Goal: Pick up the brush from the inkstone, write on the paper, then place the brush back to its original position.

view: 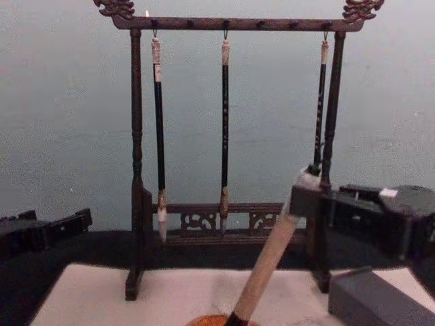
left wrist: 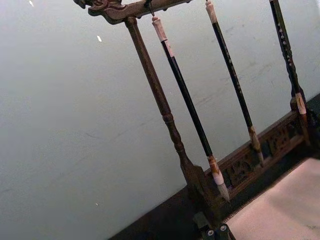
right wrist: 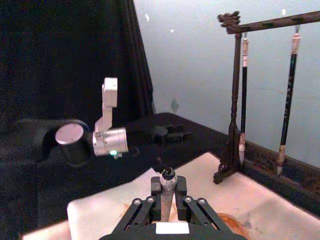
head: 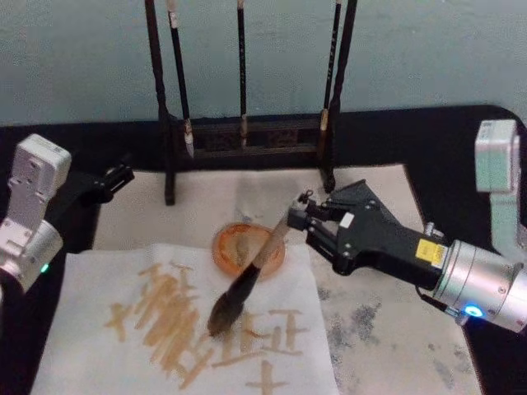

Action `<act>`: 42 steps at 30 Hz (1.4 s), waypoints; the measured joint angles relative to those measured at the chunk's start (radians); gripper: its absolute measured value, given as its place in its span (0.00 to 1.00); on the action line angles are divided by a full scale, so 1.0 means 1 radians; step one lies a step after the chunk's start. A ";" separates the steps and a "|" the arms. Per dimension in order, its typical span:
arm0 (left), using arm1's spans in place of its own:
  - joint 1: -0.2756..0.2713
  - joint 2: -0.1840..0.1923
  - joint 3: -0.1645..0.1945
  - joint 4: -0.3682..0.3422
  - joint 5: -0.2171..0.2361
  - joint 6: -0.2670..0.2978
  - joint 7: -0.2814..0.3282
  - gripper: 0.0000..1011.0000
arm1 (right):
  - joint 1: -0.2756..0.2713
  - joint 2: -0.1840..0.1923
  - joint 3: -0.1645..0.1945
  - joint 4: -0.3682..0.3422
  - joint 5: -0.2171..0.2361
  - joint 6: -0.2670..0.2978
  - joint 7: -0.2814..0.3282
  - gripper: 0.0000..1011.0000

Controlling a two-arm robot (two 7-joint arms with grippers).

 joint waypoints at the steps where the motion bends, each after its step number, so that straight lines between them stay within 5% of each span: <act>1: 0.000 0.000 0.000 0.000 0.000 0.000 0.000 0.99 | 0.000 0.001 -0.003 -0.004 -0.020 -0.001 -0.004 0.17; 9: 0.000 0.000 0.000 0.000 0.000 0.000 0.000 0.99 | -0.009 -0.003 0.000 -0.018 -0.079 -0.002 -0.011 0.17; 21: 0.000 0.000 0.000 0.000 0.000 0.000 0.000 0.99 | -0.029 -0.017 0.033 -0.020 -0.106 0.004 -0.026 0.17; 42: 0.000 0.000 0.000 0.000 0.000 0.000 0.000 0.99 | -0.043 -0.035 0.068 -0.008 -0.053 0.019 0.005 0.17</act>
